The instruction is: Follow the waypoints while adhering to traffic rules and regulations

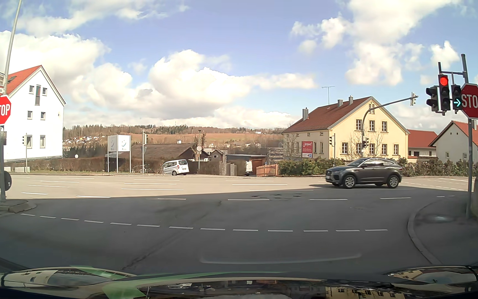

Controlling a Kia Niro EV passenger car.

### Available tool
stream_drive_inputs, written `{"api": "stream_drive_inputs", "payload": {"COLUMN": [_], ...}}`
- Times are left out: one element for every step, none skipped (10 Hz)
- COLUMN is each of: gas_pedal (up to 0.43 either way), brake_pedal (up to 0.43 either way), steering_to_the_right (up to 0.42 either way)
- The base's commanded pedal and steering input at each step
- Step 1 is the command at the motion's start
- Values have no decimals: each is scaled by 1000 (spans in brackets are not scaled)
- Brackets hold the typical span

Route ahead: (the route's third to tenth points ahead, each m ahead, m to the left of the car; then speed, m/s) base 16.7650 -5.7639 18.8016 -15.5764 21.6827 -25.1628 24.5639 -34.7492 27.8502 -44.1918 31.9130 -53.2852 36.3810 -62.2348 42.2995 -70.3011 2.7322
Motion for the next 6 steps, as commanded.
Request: {"api": "stream_drive_inputs", "payload": {"gas_pedal": [319, 319, 319, 319, 287, 260], "brake_pedal": [0, 0, 0, 0, 0, 0], "steering_to_the_right": [120, 139, 155, 166, 171, 175]}}
